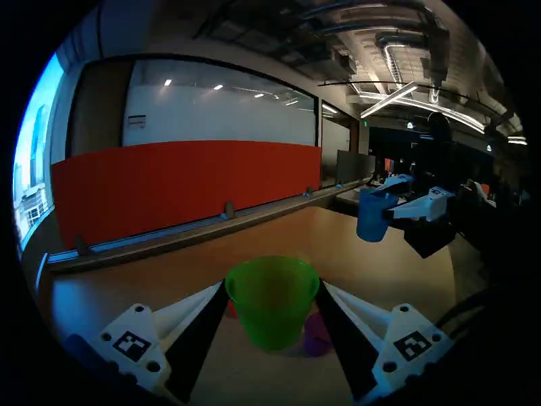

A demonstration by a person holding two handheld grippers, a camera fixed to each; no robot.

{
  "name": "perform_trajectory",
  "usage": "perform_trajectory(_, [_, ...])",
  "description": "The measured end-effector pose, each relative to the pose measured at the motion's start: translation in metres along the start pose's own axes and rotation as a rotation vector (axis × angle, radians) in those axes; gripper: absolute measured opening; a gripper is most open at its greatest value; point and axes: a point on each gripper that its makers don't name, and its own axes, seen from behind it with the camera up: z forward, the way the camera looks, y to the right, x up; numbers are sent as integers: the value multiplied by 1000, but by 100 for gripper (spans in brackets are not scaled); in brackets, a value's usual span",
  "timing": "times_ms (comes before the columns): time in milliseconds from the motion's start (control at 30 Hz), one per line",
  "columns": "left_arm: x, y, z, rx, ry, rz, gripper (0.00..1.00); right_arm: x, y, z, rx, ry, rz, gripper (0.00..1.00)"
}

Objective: Pour water

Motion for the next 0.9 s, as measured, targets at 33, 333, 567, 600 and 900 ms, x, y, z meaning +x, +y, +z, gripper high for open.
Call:
perform_trajectory(33, [0, 0, 0, 1, 2, 0, 89, 1, 0, 0, 2, 6, 0, 90])
perform_trajectory(333, [4, 8, 0, -5, 21, 1, 89, 14, -3, 0, 18, 64, -5, 90])
perform_trajectory(567, [5, 14, 1, -16, 24, 8, 89, 29, -6, -3, 31, 122, -9, 90])
perform_trajectory(600, [6, 14, 1, -16, 24, 9, 89, 30, -6, -3, 33, 129, -9, 90])
perform_trajectory(900, [5, 17, 2, -21, 26, 11, 89, 41, -8, -2, 43, 165, -10, 91])
